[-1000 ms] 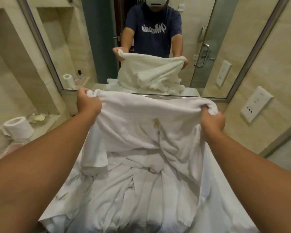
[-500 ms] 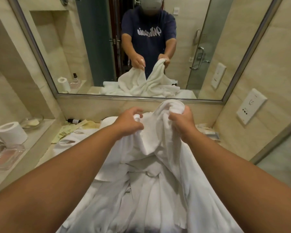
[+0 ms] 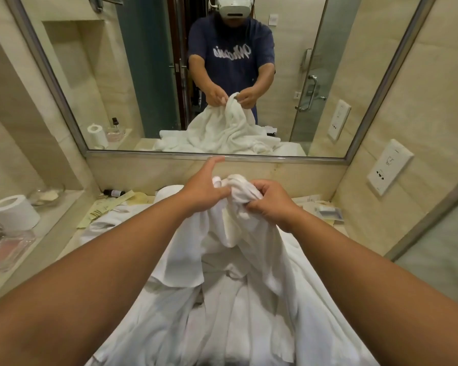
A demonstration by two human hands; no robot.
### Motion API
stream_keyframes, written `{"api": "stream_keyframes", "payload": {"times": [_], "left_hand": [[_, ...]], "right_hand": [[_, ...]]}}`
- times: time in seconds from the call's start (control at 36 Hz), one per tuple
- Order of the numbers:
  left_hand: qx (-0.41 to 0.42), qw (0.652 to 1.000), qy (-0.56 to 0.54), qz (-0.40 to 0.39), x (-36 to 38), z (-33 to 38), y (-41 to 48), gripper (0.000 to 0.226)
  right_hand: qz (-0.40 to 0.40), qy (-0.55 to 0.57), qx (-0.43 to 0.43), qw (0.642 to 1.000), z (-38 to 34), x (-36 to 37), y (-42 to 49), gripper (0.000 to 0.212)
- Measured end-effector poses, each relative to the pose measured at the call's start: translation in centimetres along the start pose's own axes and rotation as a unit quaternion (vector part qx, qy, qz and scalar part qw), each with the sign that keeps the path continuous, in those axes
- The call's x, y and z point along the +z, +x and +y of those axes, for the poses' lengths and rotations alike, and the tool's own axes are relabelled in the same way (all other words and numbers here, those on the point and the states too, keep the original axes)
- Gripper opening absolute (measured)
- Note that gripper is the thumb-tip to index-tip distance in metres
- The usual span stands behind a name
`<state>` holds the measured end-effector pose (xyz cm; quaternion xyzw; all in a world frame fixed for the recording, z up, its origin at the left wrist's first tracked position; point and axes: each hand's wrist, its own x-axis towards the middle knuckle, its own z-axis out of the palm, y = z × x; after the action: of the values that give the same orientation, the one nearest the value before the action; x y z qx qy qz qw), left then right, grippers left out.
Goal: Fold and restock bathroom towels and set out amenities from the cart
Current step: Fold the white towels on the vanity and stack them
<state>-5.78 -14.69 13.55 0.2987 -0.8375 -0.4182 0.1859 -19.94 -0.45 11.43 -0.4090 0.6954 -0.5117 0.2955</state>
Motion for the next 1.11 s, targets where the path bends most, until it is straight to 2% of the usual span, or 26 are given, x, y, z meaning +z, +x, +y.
{"api": "stream_keyframes", "payload": {"times": [0.03,0.06,0.14,0.22,0.31,0.39,0.47,0.56,0.61,0.72,0.81,0.89,0.94,1.0,1.11], "left_hand": [[0.017,0.999,0.002,-0.037,-0.1,0.1,0.0,0.068],[0.037,0.997,0.001,-0.065,-0.2,0.2,0.0,0.063],[0.030,0.994,0.026,-0.103,-0.3,-0.1,0.2,0.022],[0.015,0.994,0.067,-0.089,-0.3,-0.5,0.5,0.013],[0.010,0.995,0.081,0.051,-0.3,-0.2,1.0,0.009],[-0.031,0.981,0.005,0.191,-0.5,0.6,1.2,0.014],[-0.131,0.930,-0.150,0.308,-1.4,0.6,2.0,0.013],[-0.201,0.858,-0.262,0.394,-2.9,0.1,2.7,0.028],[-0.209,0.855,-0.254,0.400,-3.4,-0.1,2.9,0.039],[-0.214,0.902,-0.190,0.323,-2.6,-0.1,2.0,0.065],[-0.185,0.947,-0.105,0.238,-1.2,-0.3,1.1,0.052],[-0.095,0.992,-0.026,0.073,0.5,-0.5,-0.1,0.035],[-0.034,0.999,0.018,-0.025,1.3,-0.3,-1.1,0.030],[-0.007,0.994,0.057,-0.089,2.0,-0.2,-1.8,0.031],[-0.021,0.987,0.095,-0.126,3.1,-1.1,-2.1,0.042]], "right_hand": [[-0.014,-0.018,-0.004,1.000,0.1,0.1,0.0,0.029],[-0.023,-0.035,-0.009,0.999,0.2,0.3,-0.1,0.028],[-0.026,-0.057,-0.019,0.998,0.4,0.3,0.1,0.020],[0.002,-0.065,-0.020,0.998,0.4,0.5,0.1,0.025],[0.045,-0.093,-0.012,0.995,0.6,0.6,0.3,0.022],[0.057,-0.151,0.014,0.987,1.3,0.3,0.3,0.019],[0.046,-0.201,0.077,0.975,2.6,-0.3,0.1,0.012],[0.031,-0.229,0.138,0.963,3.5,-0.8,-0.2,0.022],[0.044,-0.207,0.167,0.963,3.9,-0.8,-0.1,0.032],[0.087,-0.015,0.243,0.966,3.4,-0.4,0.5,0.047],[0.084,0.125,0.242,0.958,2.5,0.0,1.3,0.045],[0.083,0.170,0.225,0.956,1.5,0.7,1.7,0.049],[0.072,0.197,0.205,0.956,1.2,1.0,1.9,0.038],[0.059,0.267,0.193,0.942,0.6,1.2,2.0,0.026],[0.070,0.340,0.178,0.921,-0.2,1.6,2.0,0.020]]}}
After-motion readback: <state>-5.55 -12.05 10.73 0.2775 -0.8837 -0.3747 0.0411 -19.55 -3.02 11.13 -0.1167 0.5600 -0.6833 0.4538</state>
